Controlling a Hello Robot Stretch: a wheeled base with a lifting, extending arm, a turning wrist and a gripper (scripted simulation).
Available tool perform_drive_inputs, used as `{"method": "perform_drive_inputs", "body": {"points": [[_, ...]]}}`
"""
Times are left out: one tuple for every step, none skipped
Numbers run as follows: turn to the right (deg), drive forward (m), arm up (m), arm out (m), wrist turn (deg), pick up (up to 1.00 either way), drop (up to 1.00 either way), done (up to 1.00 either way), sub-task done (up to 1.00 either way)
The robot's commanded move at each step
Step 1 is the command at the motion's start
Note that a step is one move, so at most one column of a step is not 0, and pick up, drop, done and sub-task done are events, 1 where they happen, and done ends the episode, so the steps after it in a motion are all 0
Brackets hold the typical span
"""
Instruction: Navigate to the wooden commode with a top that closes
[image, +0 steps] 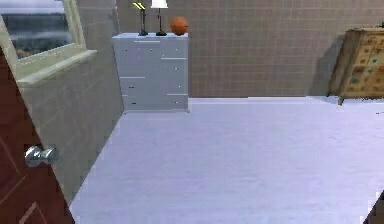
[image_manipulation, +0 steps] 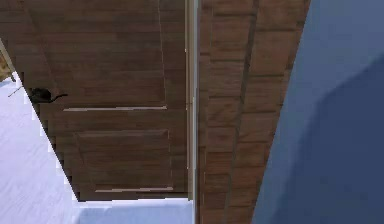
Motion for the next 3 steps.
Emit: {"method": "perform_drive_inputs", "body": {"points": [[0.0,0.05,0.00,0.00,0.0,0.00,0.00,0.00,0.00],[30.0,0.00,0.00,0.00,0.0,0.00,0.00,0.00,0.00],[0.0,1.00,0.00,0.00,0.0,0.00,0.00,0.00,0.00]]}}
